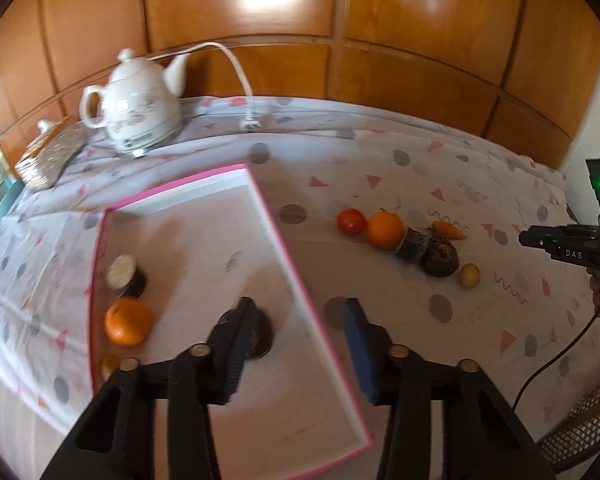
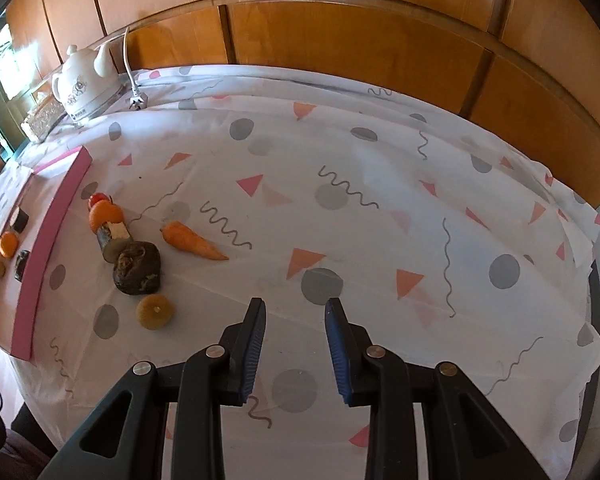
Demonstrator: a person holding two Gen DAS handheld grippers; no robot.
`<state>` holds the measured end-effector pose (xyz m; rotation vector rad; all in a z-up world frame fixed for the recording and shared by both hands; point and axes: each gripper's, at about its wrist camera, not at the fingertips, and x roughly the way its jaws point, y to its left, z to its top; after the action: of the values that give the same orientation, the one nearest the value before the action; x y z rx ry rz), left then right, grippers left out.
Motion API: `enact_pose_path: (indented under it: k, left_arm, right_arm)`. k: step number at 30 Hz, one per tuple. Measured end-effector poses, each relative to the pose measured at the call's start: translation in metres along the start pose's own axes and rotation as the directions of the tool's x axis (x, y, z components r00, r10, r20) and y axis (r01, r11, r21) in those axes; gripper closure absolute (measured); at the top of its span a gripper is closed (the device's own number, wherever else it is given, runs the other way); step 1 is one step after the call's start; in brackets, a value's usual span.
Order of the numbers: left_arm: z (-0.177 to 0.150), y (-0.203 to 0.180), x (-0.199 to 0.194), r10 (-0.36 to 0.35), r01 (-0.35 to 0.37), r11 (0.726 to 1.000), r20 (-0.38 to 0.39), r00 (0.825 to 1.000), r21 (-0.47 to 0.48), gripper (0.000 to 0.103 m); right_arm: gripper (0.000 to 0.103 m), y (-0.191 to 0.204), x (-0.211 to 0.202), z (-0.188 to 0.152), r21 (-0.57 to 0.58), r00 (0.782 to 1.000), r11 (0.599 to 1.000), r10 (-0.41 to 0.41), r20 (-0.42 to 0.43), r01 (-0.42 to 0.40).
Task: Organize fruits
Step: 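Reach the left gripper to the red tomato and close on it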
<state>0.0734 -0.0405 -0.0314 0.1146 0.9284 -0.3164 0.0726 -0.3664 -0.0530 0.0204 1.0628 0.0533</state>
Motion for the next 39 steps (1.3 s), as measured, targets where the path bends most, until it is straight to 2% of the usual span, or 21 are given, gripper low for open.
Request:
enact_pose_path:
  k: [8,10,13,16,22,26,32,35,39]
  left_arm:
    - [0.037,-0.011,0.045,-0.024,0.027,0.999,-0.085,0.996,0.037,0.064]
    - [0.044,-0.012,0.057,-0.034,0.038,0.999,-0.11,0.993,0.031,0.067]
    - [0.055,-0.014,0.072,-0.053,0.055,0.998,-0.129,0.99,0.012,0.07]
    - [0.065,-0.02,0.084,-0.058,0.06,0.998,-0.134,0.989,0.014,0.072]
    - [0.078,-0.02,0.109,-0.112,0.101,0.992,-0.166,0.98,-0.071,0.073]
    - [0.082,-0.014,0.126,-0.163,0.133,0.976,-0.176,0.971,-0.17,0.072]
    - [0.088,-0.012,0.143,-0.254,0.199,0.937,-0.171,0.952,-0.288,0.072]
    - [0.087,-0.01,0.155,-0.289,0.211,0.911,-0.184,0.94,-0.354,0.067]
    - [0.088,-0.018,0.154,-0.26,0.197,0.931,-0.179,0.949,-0.308,0.071]
  right_arm:
    - [0.072,0.001,-0.002,0.001,0.012,1.0,1.0,0.029,-0.006,-0.029]
    - [0.072,0.0,-0.001,0.002,0.021,0.999,0.999,0.034,-0.01,-0.034]
    - [0.072,-0.003,0.0,0.002,0.034,1.0,0.999,0.013,-0.019,-0.012]
    - [0.072,-0.016,0.001,0.002,0.093,0.999,0.995,-0.031,-0.035,0.034]
    - [0.072,-0.043,0.002,0.001,0.2,0.996,0.976,-0.071,-0.057,0.081]
    - [0.072,-0.05,0.001,0.001,0.231,0.996,0.969,-0.073,-0.054,0.083]
    - [0.072,-0.052,0.002,0.003,0.237,0.997,0.969,-0.063,-0.05,0.073]
    - [0.072,-0.05,0.002,0.004,0.232,0.997,0.97,-0.062,-0.046,0.071]
    - [0.072,-0.05,0.001,0.005,0.231,0.997,0.97,-0.062,-0.041,0.069]
